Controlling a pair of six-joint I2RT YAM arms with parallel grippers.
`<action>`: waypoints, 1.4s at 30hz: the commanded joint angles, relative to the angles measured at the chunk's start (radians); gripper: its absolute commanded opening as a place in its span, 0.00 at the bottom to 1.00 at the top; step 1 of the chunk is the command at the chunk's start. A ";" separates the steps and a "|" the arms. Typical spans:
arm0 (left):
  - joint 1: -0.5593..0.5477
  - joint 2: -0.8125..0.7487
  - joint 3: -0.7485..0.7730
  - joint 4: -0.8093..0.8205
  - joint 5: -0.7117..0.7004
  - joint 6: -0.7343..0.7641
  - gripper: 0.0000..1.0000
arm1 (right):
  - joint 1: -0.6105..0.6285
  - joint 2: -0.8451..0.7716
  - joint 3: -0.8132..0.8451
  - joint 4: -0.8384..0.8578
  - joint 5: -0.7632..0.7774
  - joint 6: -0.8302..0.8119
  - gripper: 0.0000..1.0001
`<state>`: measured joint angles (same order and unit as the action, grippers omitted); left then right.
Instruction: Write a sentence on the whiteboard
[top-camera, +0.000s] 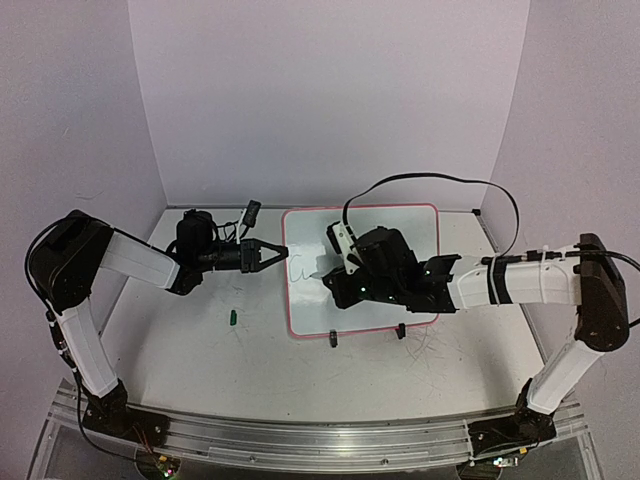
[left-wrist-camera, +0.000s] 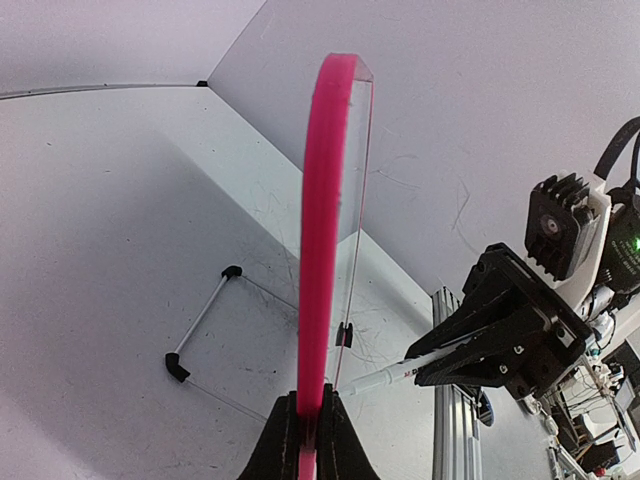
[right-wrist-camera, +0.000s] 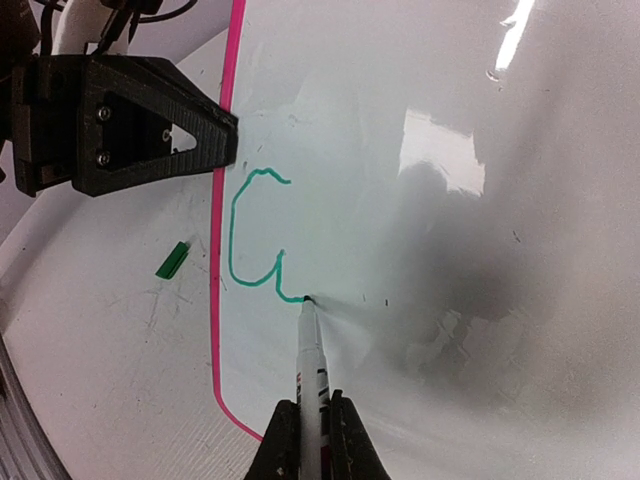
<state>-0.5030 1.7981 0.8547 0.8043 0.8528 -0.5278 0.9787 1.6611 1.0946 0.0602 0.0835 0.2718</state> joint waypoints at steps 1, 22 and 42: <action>-0.017 -0.039 -0.001 0.018 0.038 -0.006 0.00 | -0.018 -0.005 0.032 0.028 0.083 0.009 0.00; -0.019 -0.037 0.001 0.019 0.039 -0.005 0.00 | -0.030 0.024 0.065 0.041 0.059 0.001 0.00; -0.019 -0.037 0.005 0.019 0.039 -0.006 0.00 | -0.031 0.055 0.078 0.038 0.010 -0.004 0.00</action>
<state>-0.5030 1.7981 0.8547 0.8040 0.8520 -0.5282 0.9661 1.6860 1.1446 0.0900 0.0717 0.2707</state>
